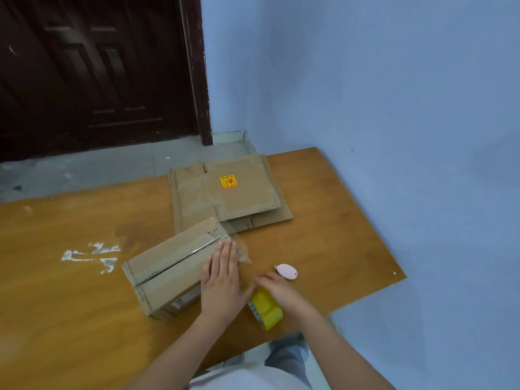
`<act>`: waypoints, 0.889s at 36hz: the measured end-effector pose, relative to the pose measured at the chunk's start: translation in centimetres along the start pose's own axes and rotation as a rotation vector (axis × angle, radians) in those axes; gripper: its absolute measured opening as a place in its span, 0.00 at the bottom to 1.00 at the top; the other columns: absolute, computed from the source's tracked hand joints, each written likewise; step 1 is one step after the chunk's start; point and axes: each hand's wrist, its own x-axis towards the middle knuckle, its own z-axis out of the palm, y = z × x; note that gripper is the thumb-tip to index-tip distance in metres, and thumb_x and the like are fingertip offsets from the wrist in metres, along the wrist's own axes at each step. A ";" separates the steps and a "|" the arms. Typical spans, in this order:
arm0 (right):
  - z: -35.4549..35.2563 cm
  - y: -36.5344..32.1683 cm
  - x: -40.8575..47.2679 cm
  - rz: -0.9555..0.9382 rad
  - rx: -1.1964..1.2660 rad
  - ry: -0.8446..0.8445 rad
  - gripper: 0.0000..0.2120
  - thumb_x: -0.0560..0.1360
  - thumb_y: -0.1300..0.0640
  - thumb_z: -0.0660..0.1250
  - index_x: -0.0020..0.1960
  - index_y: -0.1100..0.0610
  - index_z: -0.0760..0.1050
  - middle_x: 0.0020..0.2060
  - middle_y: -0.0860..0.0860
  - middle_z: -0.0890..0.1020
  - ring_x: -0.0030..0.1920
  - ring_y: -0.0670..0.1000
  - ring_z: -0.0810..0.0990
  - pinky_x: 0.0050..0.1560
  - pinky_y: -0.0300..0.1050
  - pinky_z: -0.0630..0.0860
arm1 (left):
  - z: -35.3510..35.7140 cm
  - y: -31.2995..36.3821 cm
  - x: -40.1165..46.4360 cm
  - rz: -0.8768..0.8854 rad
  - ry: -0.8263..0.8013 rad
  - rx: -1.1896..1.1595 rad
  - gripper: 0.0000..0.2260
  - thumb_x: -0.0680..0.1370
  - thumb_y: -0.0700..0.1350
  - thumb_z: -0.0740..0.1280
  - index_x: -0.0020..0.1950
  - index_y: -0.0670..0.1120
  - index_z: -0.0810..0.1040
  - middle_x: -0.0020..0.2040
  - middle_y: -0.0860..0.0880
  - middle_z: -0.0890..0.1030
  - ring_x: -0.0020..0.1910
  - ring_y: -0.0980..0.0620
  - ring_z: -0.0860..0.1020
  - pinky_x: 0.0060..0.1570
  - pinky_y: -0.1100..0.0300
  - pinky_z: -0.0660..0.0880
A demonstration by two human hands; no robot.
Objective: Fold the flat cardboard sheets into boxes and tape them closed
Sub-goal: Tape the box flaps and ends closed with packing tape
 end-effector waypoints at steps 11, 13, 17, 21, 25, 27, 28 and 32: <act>-0.5 0.2 0.2 0.008 -0.052 0.013 0.11 0.79 0.60 0.56 0.56 0.54 0.76 0.50 0.49 0.77 0.51 0.47 0.75 0.47 0.37 0.71 | -1.3 -1.3 -0.9 0.040 0.000 -0.072 0.37 0.70 0.64 0.56 0.72 0.43 0.64 0.71 0.45 0.69 0.70 0.50 0.62 0.70 0.57 0.48; -0.8 0.4 0.2 0.011 -0.046 -0.006 0.11 0.79 0.60 0.55 0.54 0.53 0.75 0.50 0.49 0.77 0.51 0.48 0.75 0.49 0.39 0.70 | -1.6 -1.4 -0.9 0.029 0.017 -0.134 0.33 0.70 0.60 0.56 0.72 0.44 0.64 0.71 0.47 0.69 0.70 0.52 0.61 0.69 0.58 0.49; -2.2 0.5 0.1 0.030 -0.033 -0.004 0.11 0.79 0.61 0.55 0.49 0.52 0.76 0.47 0.50 0.78 0.47 0.49 0.76 0.41 0.38 0.71 | -2.4 -1.2 -0.6 0.029 0.053 -0.216 0.32 0.72 0.54 0.54 0.76 0.48 0.58 0.75 0.53 0.60 0.75 0.56 0.53 0.70 0.61 0.43; -5.8 -1.3 -0.6 -0.036 0.035 0.105 0.09 0.80 0.62 0.56 0.53 0.55 0.74 0.42 0.51 0.78 0.38 0.46 0.76 0.32 0.34 0.72 | -3.6 -1.3 0.1 0.005 0.039 -0.255 0.29 0.76 0.46 0.62 0.76 0.50 0.56 0.76 0.54 0.58 0.75 0.55 0.54 0.73 0.58 0.49; -10.2 -2.9 0.5 -0.188 -0.148 0.364 0.12 0.77 0.65 0.59 0.56 0.54 0.73 0.45 0.54 0.77 0.41 0.51 0.74 0.38 0.39 0.69 | -4.5 -1.8 0.9 -0.027 0.037 -0.258 0.28 0.76 0.44 0.63 0.75 0.50 0.58 0.74 0.53 0.60 0.74 0.54 0.57 0.71 0.58 0.53; -11.7 -3.2 1.5 -0.209 -0.356 0.449 0.15 0.76 0.62 0.60 0.62 0.53 0.72 0.40 0.52 0.77 0.42 0.54 0.75 0.37 0.43 0.68 | -4.9 -2.1 1.2 -0.029 0.032 -0.269 0.28 0.76 0.44 0.63 0.75 0.50 0.59 0.74 0.53 0.61 0.73 0.53 0.58 0.71 0.57 0.54; -12.3 -3.2 2.1 -0.219 -0.461 0.480 0.17 0.76 0.61 0.61 0.64 0.54 0.71 0.41 0.54 0.78 0.44 0.56 0.77 0.39 0.45 0.67 | -5.0 -2.3 1.3 -0.027 0.035 -0.266 0.28 0.75 0.45 0.64 0.75 0.50 0.60 0.74 0.53 0.61 0.73 0.53 0.57 0.72 0.57 0.53; -12.9 -1.9 4.7 -0.215 -0.754 0.542 0.21 0.77 0.60 0.60 0.70 0.56 0.65 0.57 0.57 0.79 0.58 0.59 0.76 0.51 0.48 0.72 | -5.6 -2.9 1.7 -0.023 0.047 -0.274 0.26 0.77 0.47 0.63 0.75 0.50 0.61 0.75 0.54 0.59 0.75 0.55 0.52 0.70 0.61 0.42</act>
